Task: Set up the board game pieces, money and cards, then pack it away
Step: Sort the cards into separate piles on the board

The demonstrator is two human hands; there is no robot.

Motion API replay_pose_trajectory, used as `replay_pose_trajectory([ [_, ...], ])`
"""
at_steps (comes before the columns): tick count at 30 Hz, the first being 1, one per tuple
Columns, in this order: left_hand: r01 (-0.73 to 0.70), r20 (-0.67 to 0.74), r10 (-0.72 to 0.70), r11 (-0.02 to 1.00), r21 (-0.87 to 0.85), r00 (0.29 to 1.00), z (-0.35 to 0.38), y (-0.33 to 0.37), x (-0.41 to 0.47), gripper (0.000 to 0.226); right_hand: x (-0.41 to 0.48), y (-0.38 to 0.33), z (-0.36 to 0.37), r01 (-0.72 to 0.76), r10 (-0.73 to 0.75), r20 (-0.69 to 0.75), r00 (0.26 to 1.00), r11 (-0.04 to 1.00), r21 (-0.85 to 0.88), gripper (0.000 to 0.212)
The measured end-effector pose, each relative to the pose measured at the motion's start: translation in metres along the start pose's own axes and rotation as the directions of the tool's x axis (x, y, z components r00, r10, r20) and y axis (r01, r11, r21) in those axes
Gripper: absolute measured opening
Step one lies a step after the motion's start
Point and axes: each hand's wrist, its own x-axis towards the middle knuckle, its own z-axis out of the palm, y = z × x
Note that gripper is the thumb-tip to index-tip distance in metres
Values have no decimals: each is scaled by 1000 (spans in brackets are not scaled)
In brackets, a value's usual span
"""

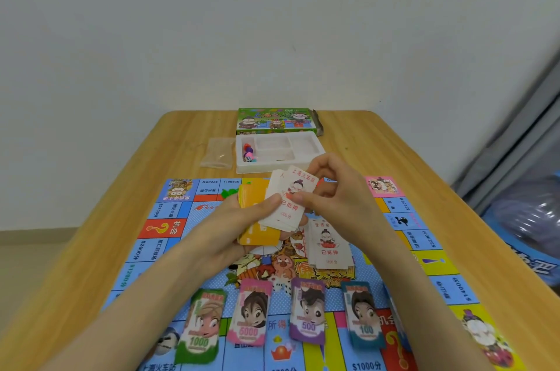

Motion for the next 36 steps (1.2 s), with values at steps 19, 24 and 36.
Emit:
replay_pose_trajectory([
  [19, -13, 25, 12, 1000, 26, 1000, -7, 3, 2, 43, 6, 18, -31, -354, 405, 127, 905, 885, -301, 12],
  [24, -4, 28, 3, 1000, 9, 1000, -7, 3, 2, 37, 3, 23, -26, -307, 447, 138, 884, 777, -549, 20],
  [36, -2, 45, 2, 1000, 3, 999, -6, 3, 1, 39, 3, 21, -25, -118, 310, 229, 923, 794, -596, 27],
])
